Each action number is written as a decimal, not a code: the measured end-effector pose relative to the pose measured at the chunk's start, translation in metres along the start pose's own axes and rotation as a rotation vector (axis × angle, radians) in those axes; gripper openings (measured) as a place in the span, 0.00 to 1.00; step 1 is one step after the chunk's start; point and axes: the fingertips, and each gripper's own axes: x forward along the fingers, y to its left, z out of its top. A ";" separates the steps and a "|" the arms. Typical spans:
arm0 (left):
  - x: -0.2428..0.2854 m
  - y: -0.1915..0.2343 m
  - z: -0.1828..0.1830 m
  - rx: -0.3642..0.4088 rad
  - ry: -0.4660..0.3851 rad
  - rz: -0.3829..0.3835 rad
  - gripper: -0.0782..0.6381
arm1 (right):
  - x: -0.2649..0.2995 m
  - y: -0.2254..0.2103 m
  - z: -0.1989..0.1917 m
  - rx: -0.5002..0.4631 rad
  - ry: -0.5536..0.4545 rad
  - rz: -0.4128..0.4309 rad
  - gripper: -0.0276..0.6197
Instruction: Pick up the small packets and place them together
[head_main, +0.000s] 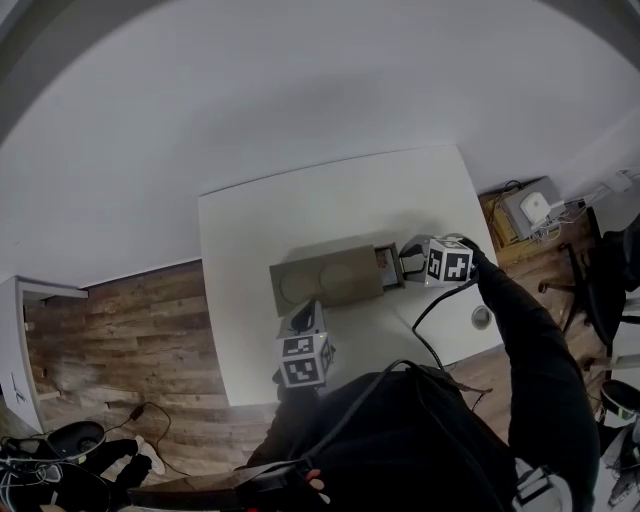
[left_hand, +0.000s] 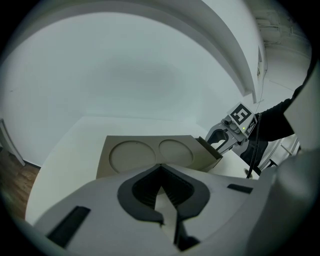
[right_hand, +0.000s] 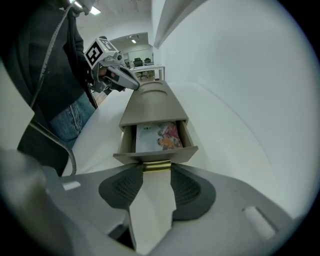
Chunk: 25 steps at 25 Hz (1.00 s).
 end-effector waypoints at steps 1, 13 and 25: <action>0.000 0.000 0.000 0.000 -0.003 -0.002 0.11 | -0.002 0.000 -0.003 0.005 0.004 -0.001 0.30; -0.002 0.000 0.002 -0.023 -0.013 -0.005 0.11 | -0.023 -0.003 -0.043 0.078 0.059 -0.041 0.30; -0.005 0.002 0.000 -0.006 -0.016 0.000 0.11 | -0.034 -0.005 -0.075 0.158 0.087 -0.072 0.30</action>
